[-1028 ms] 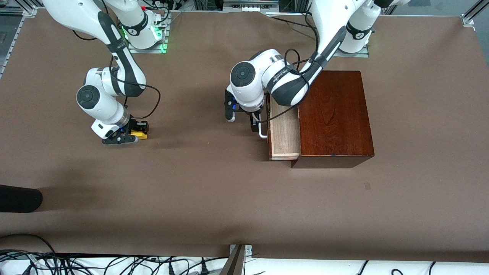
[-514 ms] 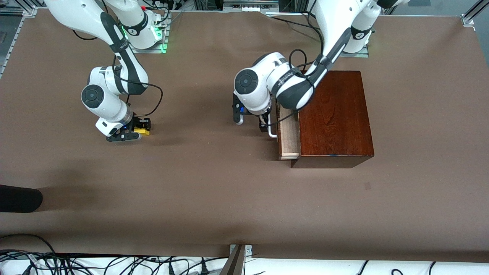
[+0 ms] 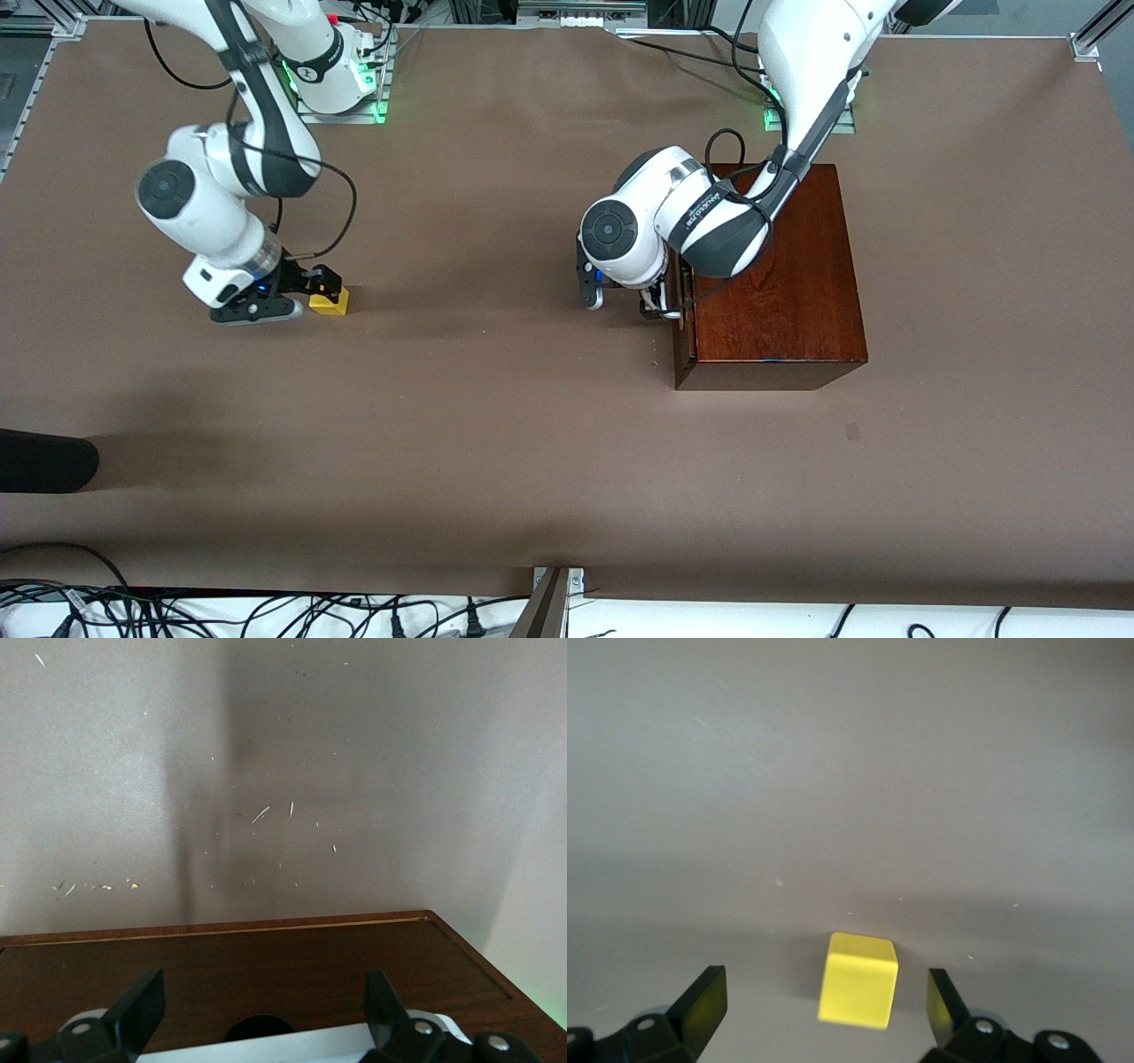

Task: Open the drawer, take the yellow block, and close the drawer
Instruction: 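Push the drawer shut with the left gripper while the right gripper lowers the cube, then release the cube and withdraw the right gripper while the left gripper rises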

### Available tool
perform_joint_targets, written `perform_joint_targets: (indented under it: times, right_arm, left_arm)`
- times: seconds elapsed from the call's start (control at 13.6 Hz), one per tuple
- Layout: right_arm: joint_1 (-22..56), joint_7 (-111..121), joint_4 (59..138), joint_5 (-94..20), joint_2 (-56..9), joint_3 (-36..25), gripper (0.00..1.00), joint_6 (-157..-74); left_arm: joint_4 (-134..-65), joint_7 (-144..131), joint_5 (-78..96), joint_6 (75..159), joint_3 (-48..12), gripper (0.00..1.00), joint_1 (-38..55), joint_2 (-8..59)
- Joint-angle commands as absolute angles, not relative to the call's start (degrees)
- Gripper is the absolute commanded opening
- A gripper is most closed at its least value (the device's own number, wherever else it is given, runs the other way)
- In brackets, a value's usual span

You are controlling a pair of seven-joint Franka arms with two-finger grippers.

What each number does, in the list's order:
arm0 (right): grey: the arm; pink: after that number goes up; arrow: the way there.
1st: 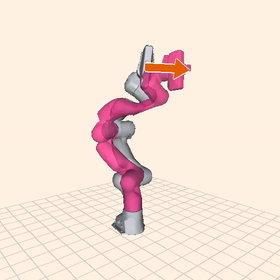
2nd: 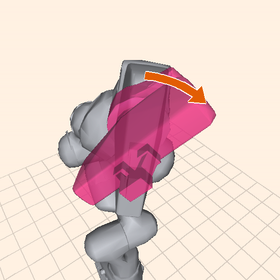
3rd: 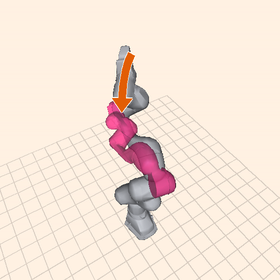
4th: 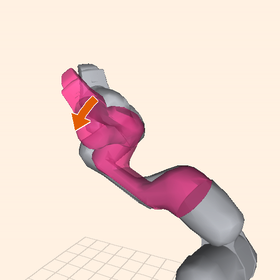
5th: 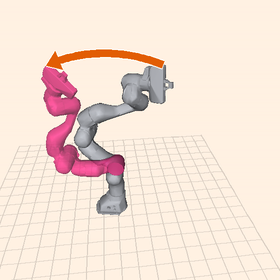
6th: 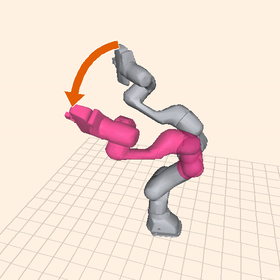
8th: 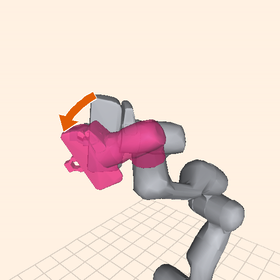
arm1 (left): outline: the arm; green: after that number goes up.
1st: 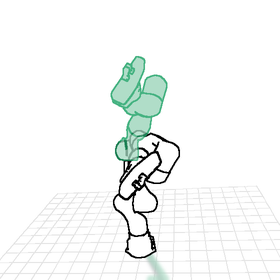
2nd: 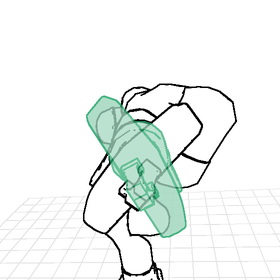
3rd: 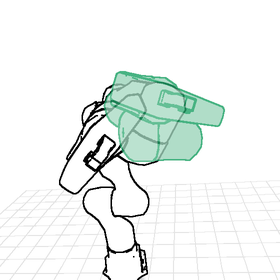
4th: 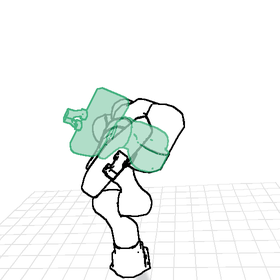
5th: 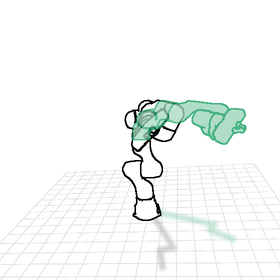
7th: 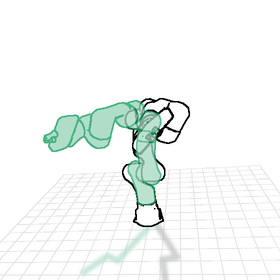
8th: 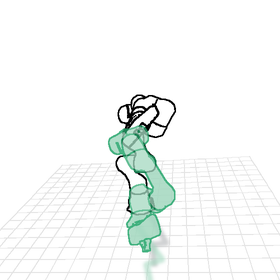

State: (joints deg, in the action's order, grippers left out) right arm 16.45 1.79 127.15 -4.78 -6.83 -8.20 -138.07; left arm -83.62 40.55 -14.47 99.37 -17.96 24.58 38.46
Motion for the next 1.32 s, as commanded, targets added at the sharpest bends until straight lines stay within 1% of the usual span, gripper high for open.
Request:
perform_joint_targets:
  times: [0.0,0.07,0.15,0.29,0.44,0.73,0.88,1.03,1.1,1.25]
  right_arm:
    - [15.21,1.94,115.99,-5.89,-3.69,-7.29,1.00,-121.46]
    - [15.21,1.85,111.23,-5.63,-4.13,-7.38,1.00,-115.11]
    - [15.29,1.93,107.96,-5.63,-4.30,-7.38,1.00,-111.22]
    - [15.29,2.63,102.86,-5.19,-4.04,-7.73,1.00,-106.72]
    - [15.21,3.60,96.62,-5.01,-4.31,-9.05,1.00,-99.88]
    - [15.29,7.74,94.75,-4.83,-3.78,-11.16,1.00,-97.04]
    - [15.29,7.56,93.87,-4.66,-3.43,-11.25,1.00,-95.72]
    - [15.29,7.73,93.16,-2.56,-3.25,-12.03,1.00,-93.44]
    - [15.29,8.87,93.25,-2.46,-2.90,-13.26,1.00,-92.73]
    - [15.29,9.93,92.73,-2.64,-2.99,-13.80,1.00,-91.33]
  left_arm:
    - [-84.55,41.57,-16.44,97.04,-18.02,1.00,23.99,36.74]
    - [-84.55,41.57,-16.44,96.77,-18.02,1.00,23.91,36.56]
    - [-84.55,41.49,-16.44,96.59,-17.93,1.00,23.99,36.48]
    - [-84.55,41.48,-16.44,96.42,-17.93,1.00,23.99,36.30]
    - [-84.55,41.48,-16.44,96.07,-17.93,1.00,23.91,36.04]
    - [-84.12,38.95,-15.65,95.98,-18.45,1.00,24.52,35.95]
    - [-83.59,31.07,-12.77,96.06,-18.98,1.00,24.87,34.55]
    - [-83.41,19.05,-8.36,96.24,-21.00,1.00,24.87,32.53]
    - [-82.63,12.72,-8.26,96.15,-21.61,1.00,25.66,31.39]
    - [-80.86,4.86,-8.70,95.98,-22.50,1.00,26.54,29.89]
